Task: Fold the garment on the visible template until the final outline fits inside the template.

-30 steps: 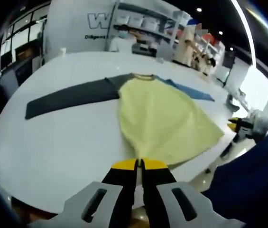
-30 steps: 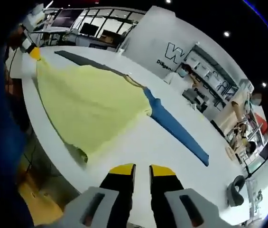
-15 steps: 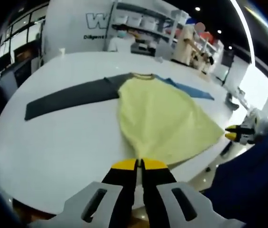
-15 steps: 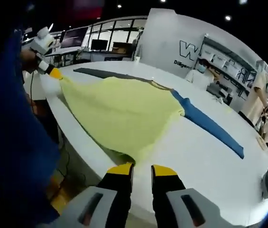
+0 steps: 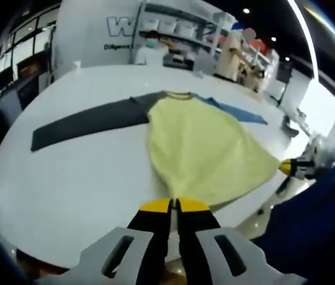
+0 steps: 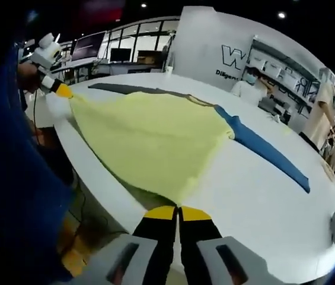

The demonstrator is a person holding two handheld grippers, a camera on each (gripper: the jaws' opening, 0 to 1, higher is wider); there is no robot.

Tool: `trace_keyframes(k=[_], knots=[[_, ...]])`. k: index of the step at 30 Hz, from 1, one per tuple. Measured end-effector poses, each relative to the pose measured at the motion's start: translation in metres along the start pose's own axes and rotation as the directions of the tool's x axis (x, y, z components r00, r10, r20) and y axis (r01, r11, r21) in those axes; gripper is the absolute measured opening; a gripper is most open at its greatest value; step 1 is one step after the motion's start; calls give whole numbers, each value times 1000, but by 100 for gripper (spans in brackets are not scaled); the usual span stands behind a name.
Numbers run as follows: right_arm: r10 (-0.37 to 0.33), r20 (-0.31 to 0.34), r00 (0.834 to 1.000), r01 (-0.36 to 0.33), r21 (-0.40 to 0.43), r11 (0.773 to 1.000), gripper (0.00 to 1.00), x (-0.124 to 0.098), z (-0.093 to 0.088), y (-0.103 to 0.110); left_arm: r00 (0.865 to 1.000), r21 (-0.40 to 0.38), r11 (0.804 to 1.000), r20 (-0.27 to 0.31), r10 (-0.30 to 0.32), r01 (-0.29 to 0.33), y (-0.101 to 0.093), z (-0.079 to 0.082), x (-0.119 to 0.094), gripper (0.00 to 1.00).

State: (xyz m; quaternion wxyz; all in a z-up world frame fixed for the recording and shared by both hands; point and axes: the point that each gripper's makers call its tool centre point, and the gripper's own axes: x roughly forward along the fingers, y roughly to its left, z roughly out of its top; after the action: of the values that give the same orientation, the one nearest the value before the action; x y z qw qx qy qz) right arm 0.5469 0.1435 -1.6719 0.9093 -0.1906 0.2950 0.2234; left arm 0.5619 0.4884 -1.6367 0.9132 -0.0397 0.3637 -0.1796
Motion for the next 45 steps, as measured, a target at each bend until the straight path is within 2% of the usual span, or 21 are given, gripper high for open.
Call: trace_keyframes(k=[6, 8, 10, 15, 19, 21, 23, 26, 28, 30, 31, 35, 37, 38, 39, 41, 42, 43, 45], knots=[[-60, -15, 998, 58, -93, 994, 0, -9, 4, -17, 1000, 0, 1000, -4, -4, 4, -1, -2, 1, 4], [-84, -17, 996, 81, -151, 985, 0, -13, 8, -22, 1000, -3, 1000, -6, -6, 6, -2, -4, 1, 4], [-101, -22, 995, 93, -242, 966, 0, -18, 11, -26, 1000, -4, 1000, -9, -7, 7, -2, -6, 1, 4], [-108, -15, 994, 99, -310, 946, 0, -27, 23, -20, 1000, -17, 1000, -19, -9, 9, -2, -13, 1, 4], [-97, -15, 995, 87, -315, 945, 0, -29, 27, -15, 1000, -17, 1000, -24, -9, 8, -2, -16, 1, 4], [-90, -38, 995, 73, -323, 944, 0, -26, 20, -12, 1000, -19, 1000, -29, -9, 9, 0, -19, 2, 4], [-72, -79, 994, 45, -303, 952, 0, -21, 6, -8, 999, -21, 1000, -34, -8, 7, 1, -21, 3, 4], [-77, -88, 993, 48, -299, 953, 0, -19, 3, -7, 999, -22, 1000, -37, -8, 8, 2, -25, 5, 4], [-72, -72, 995, 50, -268, 962, 0, -22, 9, -5, 999, -21, 1000, -32, -13, 13, 2, -23, 3, 4], [-80, -12, 997, 76, -204, 976, 0, -24, 25, -6, 1000, -18, 1000, -24, -18, 17, -1, -20, 1, 4], [-82, -14, 996, 78, -195, 978, 0, -24, 26, -7, 1000, -13, 1000, -22, -18, 18, -1, -17, 1, 4], [-103, -76, 992, 92, -139, 986, 0, -12, 11, -14, 1000, -5, 1000, -21, -15, 15, -1, -14, 2, 4], [-96, -74, 993, 93, -50, 994, 0, -8, 9, -13, 1000, -5, 1000, -23, -15, 15, 1, -14, 3, 4], [-96, -58, 994, 96, 3, 995, 3, -6, 11, -13, 1000, -4, 1000, -23, -15, 15, 0, -15, 2, 4], [-78, -50, 996, 83, 101, 991, 5, -3, 13, -12, 1000, -4, 1000, -24, -15, 15, 1, -15, 2, 4], [-88, -38, 995, 93, 155, 983, 2, 0, 15, -14, 1000, -6, 1000, -23, -13, 13, 2, -15, 2, 4], [-69, -35, 997, 74, 187, 979, 2, -9, -6, -22, 1000, -7, 1000, -23, -13, 13, 2, -15, 2, 4], [-59, -34, 998, 64, 200, 978, 4, -11, -11, -22, 1000, -8, 1000, -24, -13, 13, 2, -15, 2, 4], [-30, -22, 999, 35, 284, 958, 5, -5, -17, -21, 1000, -9, 1000, -25, -12, 12, 2, -16, 3, 4]])
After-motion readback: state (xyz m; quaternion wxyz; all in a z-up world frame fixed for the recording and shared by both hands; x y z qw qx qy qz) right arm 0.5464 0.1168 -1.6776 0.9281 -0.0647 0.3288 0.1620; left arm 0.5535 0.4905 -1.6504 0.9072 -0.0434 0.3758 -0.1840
